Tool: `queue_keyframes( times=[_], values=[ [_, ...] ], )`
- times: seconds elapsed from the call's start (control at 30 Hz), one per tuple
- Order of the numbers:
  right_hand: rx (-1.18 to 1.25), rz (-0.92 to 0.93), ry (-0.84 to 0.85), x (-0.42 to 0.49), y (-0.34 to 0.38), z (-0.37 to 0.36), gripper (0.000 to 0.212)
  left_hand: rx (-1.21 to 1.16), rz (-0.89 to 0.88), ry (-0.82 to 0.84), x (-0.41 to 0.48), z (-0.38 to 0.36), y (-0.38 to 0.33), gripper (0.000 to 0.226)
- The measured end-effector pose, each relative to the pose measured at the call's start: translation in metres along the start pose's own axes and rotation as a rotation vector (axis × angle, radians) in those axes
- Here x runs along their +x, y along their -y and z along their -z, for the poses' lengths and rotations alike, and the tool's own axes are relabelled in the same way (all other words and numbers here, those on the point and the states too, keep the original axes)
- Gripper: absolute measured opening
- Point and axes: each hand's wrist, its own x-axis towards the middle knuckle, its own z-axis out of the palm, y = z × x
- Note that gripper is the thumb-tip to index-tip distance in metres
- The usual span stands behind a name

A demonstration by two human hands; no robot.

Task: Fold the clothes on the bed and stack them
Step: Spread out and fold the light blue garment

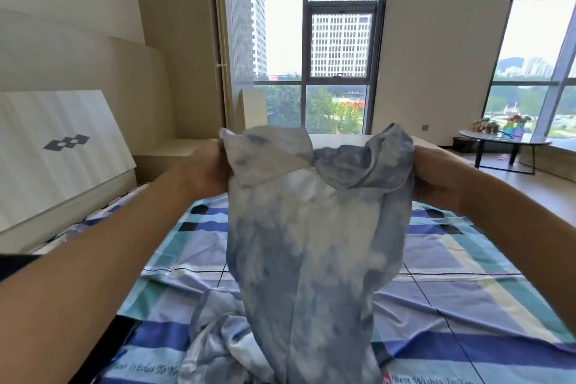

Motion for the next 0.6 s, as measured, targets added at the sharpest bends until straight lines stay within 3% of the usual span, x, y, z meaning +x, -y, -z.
queue_keyframes(
  times=[0.1, 0.23, 0.3, 0.33, 0.4, 0.47, 0.53, 0.6],
  values=[
    [-0.168, -0.033, -0.029, -0.004, -0.023, -0.007, 0.025, 0.141, 0.164, 0.209, -0.023, -0.012, 0.038, 0.084],
    [-0.326, -0.097, -0.003, -0.008, -0.055, -0.004, 0.017, 0.358, 0.212, 0.369, -0.042, 0.000, 0.086, 0.086],
    [-0.383, -0.124, 0.081, -0.013, -0.064, 0.004, 0.012, 0.603, 0.199, 0.437, -0.048, 0.004, 0.096, 0.065],
    [-0.385, -0.163, 0.163, -0.017, -0.067, 0.008, 0.008, 0.719, 0.179, 0.426, -0.045, 0.008, 0.100, 0.052],
    [-0.361, -0.303, 0.329, -0.020, -0.072, 0.018, 0.033, 0.844, 0.150, 0.385, -0.037, 0.015, 0.098, 0.040],
    [-0.472, -0.406, 0.361, -0.010, -0.078, 0.031, 0.052, 0.906, 0.140, 0.280, -0.013, 0.026, 0.095, 0.040],
    [-0.671, -0.357, 0.213, 0.015, -0.063, 0.036, 0.042, 1.041, 0.076, 0.178, 0.018, 0.017, 0.069, 0.032],
    [-0.896, -0.090, -0.034, 0.048, -0.018, 0.037, 0.021, 1.155, -0.073, 0.059, 0.056, -0.002, 0.017, 0.022]
  ],
)
